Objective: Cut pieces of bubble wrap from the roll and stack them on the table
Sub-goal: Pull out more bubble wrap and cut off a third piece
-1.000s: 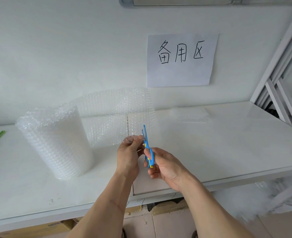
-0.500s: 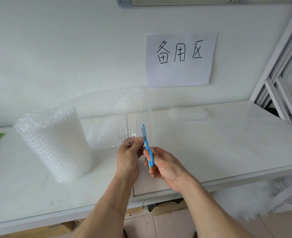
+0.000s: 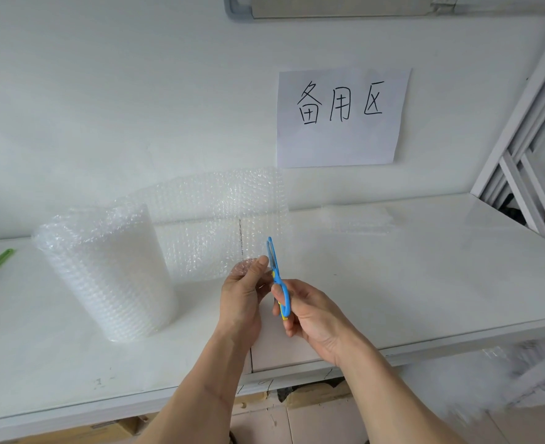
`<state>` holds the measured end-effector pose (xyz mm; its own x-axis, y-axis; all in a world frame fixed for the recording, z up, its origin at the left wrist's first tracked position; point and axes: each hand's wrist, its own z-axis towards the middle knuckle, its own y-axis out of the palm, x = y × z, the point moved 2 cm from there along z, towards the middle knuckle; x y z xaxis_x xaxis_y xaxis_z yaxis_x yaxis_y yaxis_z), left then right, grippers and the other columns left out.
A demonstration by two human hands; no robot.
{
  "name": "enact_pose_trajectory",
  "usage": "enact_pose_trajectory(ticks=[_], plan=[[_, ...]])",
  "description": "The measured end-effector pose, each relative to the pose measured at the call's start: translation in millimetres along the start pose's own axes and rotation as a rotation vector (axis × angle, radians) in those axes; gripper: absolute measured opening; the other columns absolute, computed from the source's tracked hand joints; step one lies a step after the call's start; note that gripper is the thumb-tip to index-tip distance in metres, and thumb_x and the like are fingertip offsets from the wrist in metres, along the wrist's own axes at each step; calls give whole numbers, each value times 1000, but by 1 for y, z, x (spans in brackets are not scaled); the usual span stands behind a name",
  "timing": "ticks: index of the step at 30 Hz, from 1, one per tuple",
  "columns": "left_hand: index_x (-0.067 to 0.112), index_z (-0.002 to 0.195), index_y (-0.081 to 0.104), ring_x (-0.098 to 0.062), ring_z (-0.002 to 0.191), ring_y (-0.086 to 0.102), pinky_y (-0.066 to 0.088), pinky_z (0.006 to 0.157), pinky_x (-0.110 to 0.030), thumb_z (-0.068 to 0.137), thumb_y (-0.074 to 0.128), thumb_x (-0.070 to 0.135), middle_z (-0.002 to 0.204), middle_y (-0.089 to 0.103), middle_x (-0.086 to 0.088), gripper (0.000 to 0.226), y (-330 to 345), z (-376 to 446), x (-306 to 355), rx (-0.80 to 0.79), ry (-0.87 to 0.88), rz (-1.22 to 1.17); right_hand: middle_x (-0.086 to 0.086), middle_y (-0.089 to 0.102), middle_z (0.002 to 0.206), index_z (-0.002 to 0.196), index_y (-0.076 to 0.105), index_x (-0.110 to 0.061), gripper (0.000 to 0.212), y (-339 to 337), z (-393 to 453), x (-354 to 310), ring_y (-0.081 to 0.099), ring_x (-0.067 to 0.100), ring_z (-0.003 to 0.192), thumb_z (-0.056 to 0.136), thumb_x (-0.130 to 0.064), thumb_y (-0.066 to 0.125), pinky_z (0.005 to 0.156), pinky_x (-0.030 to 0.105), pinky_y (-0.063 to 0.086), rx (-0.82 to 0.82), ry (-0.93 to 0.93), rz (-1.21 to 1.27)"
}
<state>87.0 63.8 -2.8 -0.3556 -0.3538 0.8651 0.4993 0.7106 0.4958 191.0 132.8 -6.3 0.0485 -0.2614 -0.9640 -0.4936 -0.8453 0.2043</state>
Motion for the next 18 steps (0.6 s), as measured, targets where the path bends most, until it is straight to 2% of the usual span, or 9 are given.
enact_pose_trajectory(ticks=[3, 8, 10, 12, 14, 16, 18], plan=[[12, 75, 58, -20, 58, 60, 47, 54, -31, 90, 67, 17, 68, 61, -8, 18, -2, 6, -1, 27, -44, 26, 6, 61, 74, 103, 69, -13, 32, 0, 1, 0, 46, 13, 52, 85, -39, 71, 52, 26, 42, -2, 3, -5], [6, 80, 55, -27, 50, 54, 42, 43, -31, 92, 64, 18, 72, 58, -19, 19, -5, 8, -6, -11, -57, 45, 8, 62, 76, 90, 71, -21, 23, 1, 4, -3, 49, 15, 53, 82, -43, 72, 52, 28, 43, -8, 8, -7], [-2, 94, 57, -26, 43, 48, 39, 41, -31, 93, 61, 20, 70, 58, -21, 22, -5, 7, -6, -23, -60, 39, 7, 62, 75, 85, 71, -23, 19, 3, 6, -4, 48, 14, 52, 83, -42, 72, 52, 27, 42, -11, 0, -28], [-9, 109, 55, -26, 40, 47, 38, 43, -31, 94, 59, 25, 71, 60, -21, 38, -6, 6, -6, -26, -62, 37, 6, 61, 75, 83, 71, -23, 18, 5, 7, -3, 47, 13, 51, 84, -42, 71, 52, 27, 41, -12, -7, -47], [-12, 116, 54, -27, 49, 56, 42, 48, -33, 94, 58, 28, 79, 63, -22, 45, -7, 7, -6, -27, -53, 43, 5, 60, 73, 86, 70, -20, 20, 5, 6, -3, 46, 12, 50, 84, -41, 70, 51, 26, 39, -7, -14, -54], [-13, 118, 53, -27, 68, 65, 48, 55, -35, 95, 57, 28, 93, 67, -24, 47, -9, 8, -8, -24, -38, 58, 5, 60, 72, 90, 69, -17, 22, 4, 6, -3, 44, 12, 49, 85, -38, 70, 51, 26, 38, 0, -16, -55], [-14, 118, 51, -27, 66, 65, 48, 54, -34, 98, 55, 27, 94, 69, -23, 46, -10, 9, -10, -26, -30, 71, 5, 60, 72, 91, 70, -16, 24, 4, 7, -3, 45, 13, 50, 85, -38, 69, 51, 26, 39, 3, -14, -54]])
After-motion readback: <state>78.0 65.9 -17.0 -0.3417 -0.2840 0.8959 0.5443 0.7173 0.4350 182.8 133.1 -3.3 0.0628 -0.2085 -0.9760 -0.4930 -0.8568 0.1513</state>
